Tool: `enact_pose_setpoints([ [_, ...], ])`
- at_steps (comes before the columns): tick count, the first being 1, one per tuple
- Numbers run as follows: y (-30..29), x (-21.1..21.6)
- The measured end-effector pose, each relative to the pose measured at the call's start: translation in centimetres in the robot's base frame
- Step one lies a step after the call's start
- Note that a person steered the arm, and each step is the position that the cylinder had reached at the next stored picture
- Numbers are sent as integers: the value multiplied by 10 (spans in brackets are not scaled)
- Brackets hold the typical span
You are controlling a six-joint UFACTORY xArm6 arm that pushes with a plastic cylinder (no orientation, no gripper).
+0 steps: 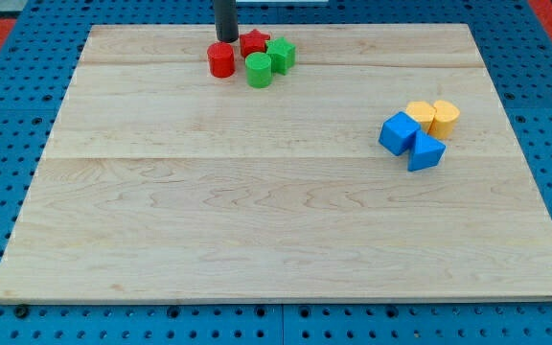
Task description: Separate green blocks from the red blocks
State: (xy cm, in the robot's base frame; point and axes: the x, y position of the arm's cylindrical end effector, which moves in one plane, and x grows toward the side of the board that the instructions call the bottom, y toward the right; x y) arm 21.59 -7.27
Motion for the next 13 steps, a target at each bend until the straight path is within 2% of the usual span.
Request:
enact_pose_setpoints([
  [1,-14,0],
  [5,-12,-10],
  [6,50,-14],
  [7,87,-3],
  [8,81,34],
  [9,48,75],
  [11,19,91],
  [12,-19,91],
  [13,-21,85],
])
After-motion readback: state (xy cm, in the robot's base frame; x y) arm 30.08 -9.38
